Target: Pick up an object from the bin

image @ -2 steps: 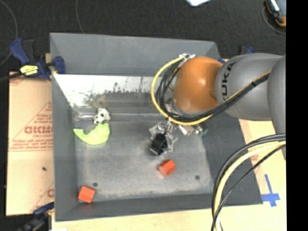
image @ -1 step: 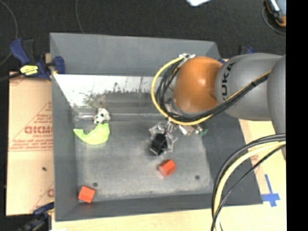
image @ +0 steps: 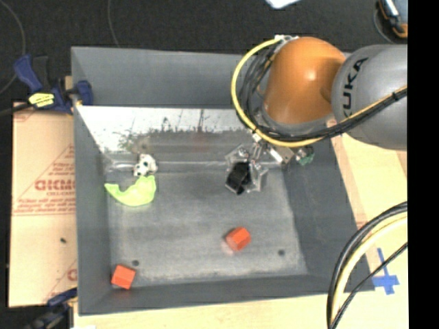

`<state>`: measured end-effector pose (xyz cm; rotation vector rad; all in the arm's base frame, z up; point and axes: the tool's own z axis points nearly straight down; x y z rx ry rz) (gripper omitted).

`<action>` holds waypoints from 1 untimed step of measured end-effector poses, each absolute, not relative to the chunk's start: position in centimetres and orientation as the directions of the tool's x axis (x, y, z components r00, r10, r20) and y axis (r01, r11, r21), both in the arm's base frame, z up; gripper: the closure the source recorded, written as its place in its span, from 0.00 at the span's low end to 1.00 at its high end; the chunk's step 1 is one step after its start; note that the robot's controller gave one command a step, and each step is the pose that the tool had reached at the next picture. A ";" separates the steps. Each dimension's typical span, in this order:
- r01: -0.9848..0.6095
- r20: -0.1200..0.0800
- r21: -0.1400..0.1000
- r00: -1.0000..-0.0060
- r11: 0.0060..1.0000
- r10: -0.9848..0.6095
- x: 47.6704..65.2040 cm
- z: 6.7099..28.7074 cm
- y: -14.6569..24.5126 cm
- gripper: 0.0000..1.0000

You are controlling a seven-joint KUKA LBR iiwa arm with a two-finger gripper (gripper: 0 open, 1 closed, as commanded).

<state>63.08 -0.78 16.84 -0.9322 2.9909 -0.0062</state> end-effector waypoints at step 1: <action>-0.567 -0.007 -0.006 -0.824 0.824 -0.567 63.1 16.8 -0.8 1.00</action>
Offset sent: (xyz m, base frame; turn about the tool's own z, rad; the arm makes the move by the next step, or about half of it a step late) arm 0.0170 -0.0268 -0.0984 -0.0577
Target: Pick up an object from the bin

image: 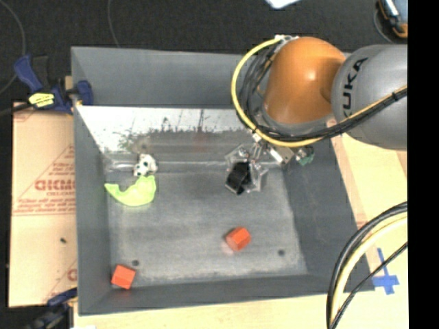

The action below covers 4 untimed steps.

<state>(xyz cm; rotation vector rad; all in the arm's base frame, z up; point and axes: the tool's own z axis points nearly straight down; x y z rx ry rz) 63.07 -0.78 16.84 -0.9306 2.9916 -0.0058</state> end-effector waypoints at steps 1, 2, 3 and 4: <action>-0.612 -0.014 -0.012 -0.791 0.791 -0.612 65.1 7.2 -3.6 1.00; -0.612 -0.012 -0.008 -0.791 0.791 -0.612 64.4 9.5 -2.8 1.00; -0.611 -0.012 -0.008 -0.791 0.791 -0.611 64.4 9.5 -2.8 1.00; -0.581 -0.022 -0.012 -0.813 0.814 -0.581 64.8 7.4 -8.7 1.00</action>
Offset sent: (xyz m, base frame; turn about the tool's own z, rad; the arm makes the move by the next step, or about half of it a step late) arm -0.0074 -0.0112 0.0567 0.0107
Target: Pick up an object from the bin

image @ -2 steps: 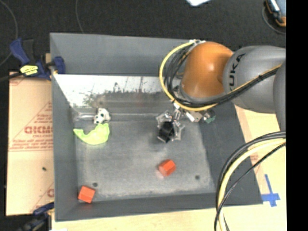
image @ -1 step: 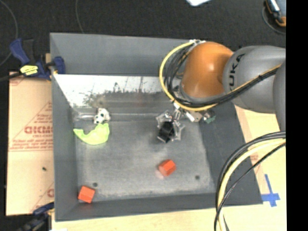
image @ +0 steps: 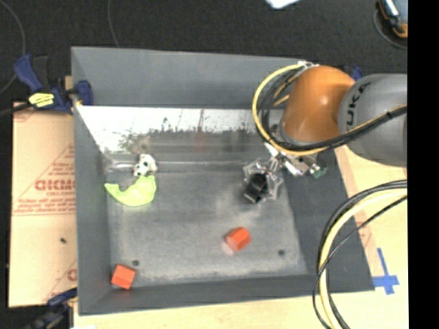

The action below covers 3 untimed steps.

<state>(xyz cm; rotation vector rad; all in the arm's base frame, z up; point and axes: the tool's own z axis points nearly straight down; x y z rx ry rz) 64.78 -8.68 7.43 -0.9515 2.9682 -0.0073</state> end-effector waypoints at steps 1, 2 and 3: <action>-0.560 -0.014 -0.008 -0.828 0.828 -0.560 64.1 18.0 -3.4 1.00; -0.592 -0.026 -0.017 -0.806 0.806 -0.592 64.7 11.4 -9.3 1.00; -0.559 -0.016 -0.007 -0.829 0.829 -0.559 60.4 17.6 -8.8 1.00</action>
Offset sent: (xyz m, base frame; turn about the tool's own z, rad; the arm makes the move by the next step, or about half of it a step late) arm -0.0012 -0.0351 -0.0043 -0.0318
